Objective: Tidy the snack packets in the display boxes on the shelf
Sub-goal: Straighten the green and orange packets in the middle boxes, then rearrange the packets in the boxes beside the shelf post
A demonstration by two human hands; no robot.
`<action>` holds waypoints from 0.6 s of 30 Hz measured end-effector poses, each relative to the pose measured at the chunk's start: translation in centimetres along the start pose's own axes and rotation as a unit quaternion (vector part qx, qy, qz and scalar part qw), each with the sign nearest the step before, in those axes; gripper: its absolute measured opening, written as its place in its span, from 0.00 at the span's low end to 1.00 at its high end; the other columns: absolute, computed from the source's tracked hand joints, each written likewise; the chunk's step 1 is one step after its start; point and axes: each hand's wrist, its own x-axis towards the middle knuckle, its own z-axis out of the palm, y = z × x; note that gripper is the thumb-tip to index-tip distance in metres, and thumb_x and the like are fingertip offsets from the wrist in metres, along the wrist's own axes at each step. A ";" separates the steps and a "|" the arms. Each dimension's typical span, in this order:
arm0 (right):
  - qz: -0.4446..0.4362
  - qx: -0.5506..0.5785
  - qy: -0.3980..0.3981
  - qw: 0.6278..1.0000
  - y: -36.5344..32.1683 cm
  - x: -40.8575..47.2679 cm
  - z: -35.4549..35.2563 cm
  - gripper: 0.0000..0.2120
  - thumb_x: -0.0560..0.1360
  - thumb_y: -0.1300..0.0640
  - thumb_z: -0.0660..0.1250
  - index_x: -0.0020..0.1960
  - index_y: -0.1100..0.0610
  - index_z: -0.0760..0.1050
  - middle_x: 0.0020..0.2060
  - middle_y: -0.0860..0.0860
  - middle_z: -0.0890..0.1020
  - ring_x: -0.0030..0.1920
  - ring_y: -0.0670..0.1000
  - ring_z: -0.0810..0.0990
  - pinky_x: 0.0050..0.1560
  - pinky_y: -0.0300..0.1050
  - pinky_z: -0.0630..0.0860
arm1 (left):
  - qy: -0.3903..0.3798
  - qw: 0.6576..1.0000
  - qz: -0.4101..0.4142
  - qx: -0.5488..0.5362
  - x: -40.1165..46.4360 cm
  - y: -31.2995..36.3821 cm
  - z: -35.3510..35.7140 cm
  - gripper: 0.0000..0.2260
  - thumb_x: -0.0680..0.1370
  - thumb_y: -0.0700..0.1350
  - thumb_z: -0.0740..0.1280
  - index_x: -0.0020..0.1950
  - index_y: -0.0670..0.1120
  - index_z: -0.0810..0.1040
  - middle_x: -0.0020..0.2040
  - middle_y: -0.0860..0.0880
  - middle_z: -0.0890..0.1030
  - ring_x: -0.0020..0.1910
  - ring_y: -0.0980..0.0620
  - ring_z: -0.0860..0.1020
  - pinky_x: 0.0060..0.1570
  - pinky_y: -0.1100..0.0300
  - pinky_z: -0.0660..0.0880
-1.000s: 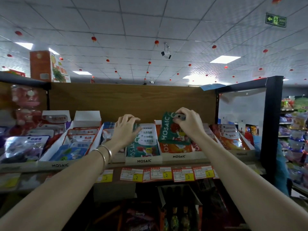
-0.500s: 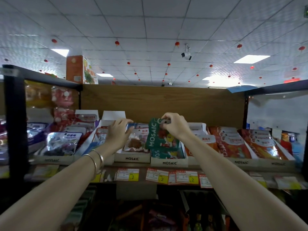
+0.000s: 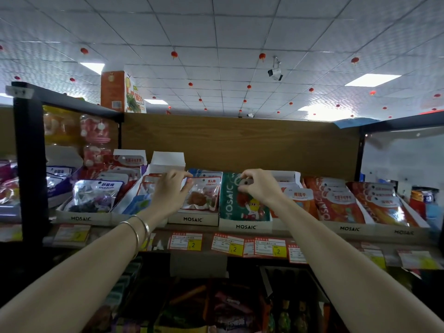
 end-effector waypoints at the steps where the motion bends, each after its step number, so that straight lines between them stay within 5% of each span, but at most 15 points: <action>1: 0.000 -0.020 -0.007 1.000 0.1 -0.1 0.4 0.14 0.72 0.52 0.69 0.56 0.55 0.77 0.52 0.53 0.82 0.49 0.52 0.80 0.50 0.53 0.78 | -0.001 1.000 -0.003 -0.001 -0.1 -0.1 0.0 0.13 0.79 0.49 0.61 0.60 0.46 0.74 0.58 0.46 0.75 0.58 0.48 0.73 0.56 0.51 0.73; 6: -0.011 -0.117 0.012 0.993 0.9 -0.3 1.8 0.22 0.73 0.46 0.66 0.64 0.52 0.73 0.59 0.53 0.80 0.60 0.55 0.76 0.62 0.54 0.70 | 0.001 1.000 -0.007 0.023 -0.8 -1.0 -0.7 0.14 0.79 0.49 0.60 0.62 0.46 0.73 0.60 0.46 0.74 0.60 0.46 0.71 0.58 0.53 0.68; 10: -0.043 -0.092 0.049 0.994 0.2 0.5 2.2 0.26 0.73 0.42 0.64 0.68 0.53 0.68 0.64 0.53 0.76 0.65 0.55 0.71 0.67 0.57 0.66 | 0.000 0.999 -0.002 0.043 -1.0 -2.5 -1.9 0.15 0.79 0.50 0.60 0.64 0.46 0.71 0.63 0.47 0.74 0.62 0.47 0.70 0.58 0.55 0.67; 18: -0.058 -0.124 -0.074 0.988 -4.7 2.9 5.7 0.46 0.69 0.30 0.60 0.75 0.55 0.50 0.74 0.54 0.59 0.73 0.56 0.57 0.71 0.56 0.55 | -0.059 0.995 0.003 0.081 0.7 -5.1 -5.9 0.24 0.75 0.47 0.67 0.69 0.48 0.66 0.67 0.49 0.72 0.65 0.50 0.69 0.66 0.47 0.65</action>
